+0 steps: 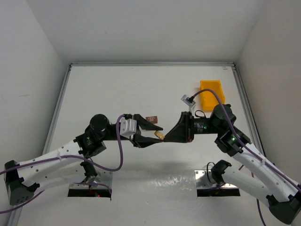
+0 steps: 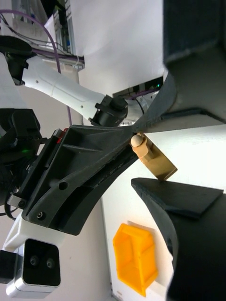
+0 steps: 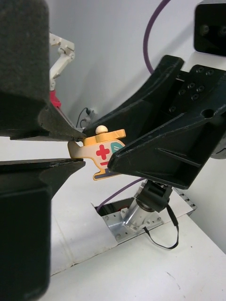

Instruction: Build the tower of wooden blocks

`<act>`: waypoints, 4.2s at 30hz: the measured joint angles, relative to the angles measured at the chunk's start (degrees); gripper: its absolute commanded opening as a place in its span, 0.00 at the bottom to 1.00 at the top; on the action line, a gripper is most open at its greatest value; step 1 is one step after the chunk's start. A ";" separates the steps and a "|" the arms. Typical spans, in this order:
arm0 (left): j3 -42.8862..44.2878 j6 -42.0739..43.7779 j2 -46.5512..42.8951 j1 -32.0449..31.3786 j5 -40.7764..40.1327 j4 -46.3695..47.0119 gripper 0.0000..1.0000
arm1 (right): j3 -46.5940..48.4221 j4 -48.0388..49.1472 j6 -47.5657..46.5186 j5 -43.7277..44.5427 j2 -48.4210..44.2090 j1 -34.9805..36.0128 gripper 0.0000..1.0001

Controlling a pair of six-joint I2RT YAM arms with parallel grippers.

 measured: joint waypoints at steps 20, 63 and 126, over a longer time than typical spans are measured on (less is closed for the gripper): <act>-1.79 -4.09 0.57 0.00 -1.53 0.44 0.00 | -1.51 -2.73 -1.42 0.66 -2.08 -0.50 0.35; -13.68 -25.86 -8.72 2.43 -21.70 2.45 0.00 | -0.11 4.48 -39.54 4.24 8.59 -4.42 0.62; -13.40 -27.80 -5.53 2.95 -24.61 7.26 0.46 | -0.90 7.32 -35.78 -3.06 10.64 -3.54 0.04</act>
